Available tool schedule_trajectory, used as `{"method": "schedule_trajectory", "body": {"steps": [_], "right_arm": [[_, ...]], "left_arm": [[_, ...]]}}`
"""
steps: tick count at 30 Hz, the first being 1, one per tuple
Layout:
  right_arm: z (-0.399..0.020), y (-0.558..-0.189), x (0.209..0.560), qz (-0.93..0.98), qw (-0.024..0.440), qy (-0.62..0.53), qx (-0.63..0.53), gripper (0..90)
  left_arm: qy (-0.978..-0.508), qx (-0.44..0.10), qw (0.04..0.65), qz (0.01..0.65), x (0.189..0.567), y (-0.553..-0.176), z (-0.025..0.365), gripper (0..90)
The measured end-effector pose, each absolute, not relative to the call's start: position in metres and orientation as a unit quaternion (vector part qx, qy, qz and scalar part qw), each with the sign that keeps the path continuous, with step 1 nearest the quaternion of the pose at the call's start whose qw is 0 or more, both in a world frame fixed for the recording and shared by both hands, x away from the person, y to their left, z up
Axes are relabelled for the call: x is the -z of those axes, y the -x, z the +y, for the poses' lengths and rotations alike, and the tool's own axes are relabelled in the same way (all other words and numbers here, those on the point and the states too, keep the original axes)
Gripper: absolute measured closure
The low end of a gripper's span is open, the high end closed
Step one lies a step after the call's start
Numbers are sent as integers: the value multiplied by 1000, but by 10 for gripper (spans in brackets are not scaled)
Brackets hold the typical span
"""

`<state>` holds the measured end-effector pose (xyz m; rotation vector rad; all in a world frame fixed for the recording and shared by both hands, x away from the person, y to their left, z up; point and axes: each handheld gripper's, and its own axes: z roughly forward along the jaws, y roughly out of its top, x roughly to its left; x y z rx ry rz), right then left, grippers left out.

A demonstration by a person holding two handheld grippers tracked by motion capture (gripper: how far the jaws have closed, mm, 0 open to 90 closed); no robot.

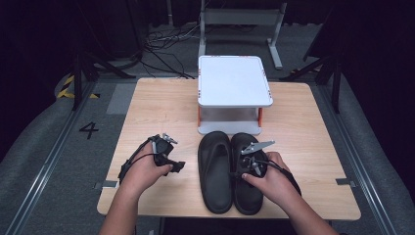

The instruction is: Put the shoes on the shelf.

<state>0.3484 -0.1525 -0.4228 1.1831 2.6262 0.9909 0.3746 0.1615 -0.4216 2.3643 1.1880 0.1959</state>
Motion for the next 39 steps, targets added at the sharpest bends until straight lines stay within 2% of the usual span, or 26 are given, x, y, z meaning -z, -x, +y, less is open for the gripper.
{"method": "schedule_trajectory", "body": {"steps": [10,15,21,22,26,28,29,30,33,34,36,39], "right_arm": [[-140,-355,437,867,59,-387,-309,312],[-130,-348,448,884,97,-342,-305,150],[-131,-344,451,879,111,-339,-318,153],[-131,-344,451,878,112,-340,-319,165],[-134,-344,446,866,109,-369,-320,336],[-135,-345,445,863,103,-376,-321,349],[-136,-345,445,863,100,-377,-320,393],[-136,-345,443,862,101,-383,-317,525],[-139,-345,439,863,93,-383,-315,714],[-139,-345,439,863,93,-383,-315,714],[-142,-345,439,863,95,-378,-323,770],[-145,-345,433,865,98,-365,-332,776]], "left_arm": [[-861,-75,239,442,422,-370,169,272],[-861,-74,240,442,423,-373,168,271],[-865,-71,243,434,422,-377,163,270],[-865,-70,244,432,422,-378,162,270],[-868,-67,243,428,422,-381,158,269],[-869,-65,242,426,422,-382,158,269],[-869,-65,243,426,422,-382,157,269],[-870,-67,241,426,422,-383,157,269],[-870,-69,242,425,422,-385,156,270],[-870,-69,242,425,422,-385,156,271],[-868,-72,243,426,420,-386,157,272],[-865,-78,251,428,417,-387,158,275]]}}
